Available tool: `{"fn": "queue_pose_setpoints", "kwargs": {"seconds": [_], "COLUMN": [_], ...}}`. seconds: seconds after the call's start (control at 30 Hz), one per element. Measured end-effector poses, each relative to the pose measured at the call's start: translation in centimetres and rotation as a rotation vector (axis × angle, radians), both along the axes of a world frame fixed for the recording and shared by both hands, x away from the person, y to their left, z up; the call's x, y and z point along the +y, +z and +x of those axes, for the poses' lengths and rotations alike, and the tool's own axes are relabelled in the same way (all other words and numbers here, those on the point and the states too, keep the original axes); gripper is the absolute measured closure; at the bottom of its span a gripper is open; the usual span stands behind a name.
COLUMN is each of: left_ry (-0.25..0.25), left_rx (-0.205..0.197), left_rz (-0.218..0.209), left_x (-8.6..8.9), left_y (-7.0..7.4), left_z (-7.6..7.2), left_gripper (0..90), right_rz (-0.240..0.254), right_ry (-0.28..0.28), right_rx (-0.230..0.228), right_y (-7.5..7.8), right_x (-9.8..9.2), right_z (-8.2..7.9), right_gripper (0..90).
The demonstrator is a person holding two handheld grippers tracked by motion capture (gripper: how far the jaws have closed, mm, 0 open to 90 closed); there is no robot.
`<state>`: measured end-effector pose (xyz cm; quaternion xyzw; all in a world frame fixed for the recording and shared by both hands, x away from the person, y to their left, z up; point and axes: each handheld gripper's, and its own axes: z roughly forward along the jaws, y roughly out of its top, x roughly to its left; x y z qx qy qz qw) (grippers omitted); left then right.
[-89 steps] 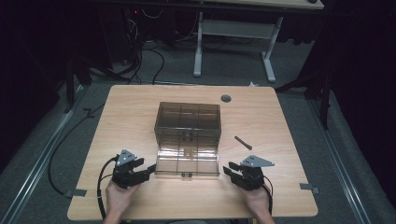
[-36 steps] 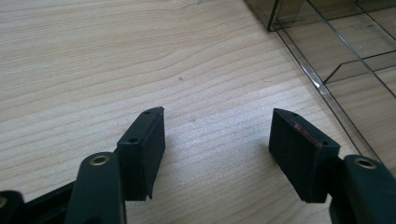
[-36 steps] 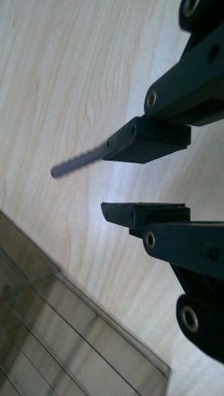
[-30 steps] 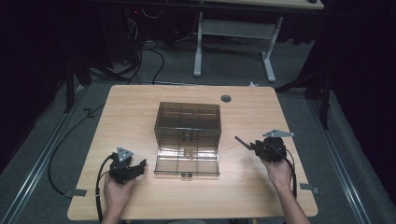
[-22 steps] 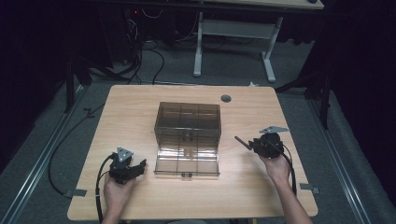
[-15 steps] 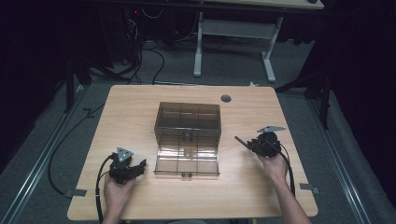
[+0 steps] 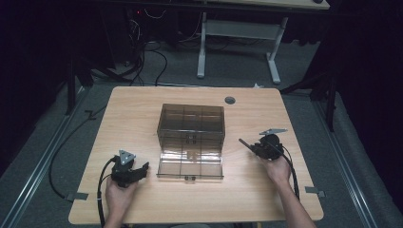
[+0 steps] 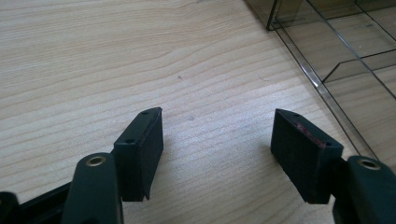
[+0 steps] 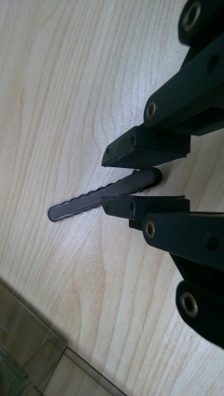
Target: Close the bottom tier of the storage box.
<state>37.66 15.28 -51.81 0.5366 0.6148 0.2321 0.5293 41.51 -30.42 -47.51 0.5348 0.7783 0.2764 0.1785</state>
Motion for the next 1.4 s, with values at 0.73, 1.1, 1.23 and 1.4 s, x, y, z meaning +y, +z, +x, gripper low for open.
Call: {"fn": "queue_pose_setpoints", "kwargs": {"seconds": [0.73, 1.1, 1.23, 1.4], "left_ry": [-0.003, 0.001, 0.000, 0.000], "left_rx": [0.001, 0.001, 0.001, 0.002], "left_rz": [0.000, -0.007, -0.008, -0.006], "left_x": [0.0, 0.0, 0.0, 0.0], "left_y": [0.0, 0.0, 0.0, 0.0], "left_z": [0.0, 0.0, 0.0, 0.0], "left_gripper": [34.1, 34.0, 34.0, 34.0], "right_rz": [-0.042, -0.075, -0.081, -0.076], "right_ry": [0.017, 0.023, 0.028, 0.035], "right_rx": [0.045, 0.038, 0.036, 0.029], "right_y": [-0.6, -0.6, -0.6, -0.6], "right_x": [0.7, 1.1, 1.2, 1.3], "right_z": [0.8, 0.8, 0.8, 0.6], "right_gripper": [78.2, 80.2, 80.3, 80.3]}}
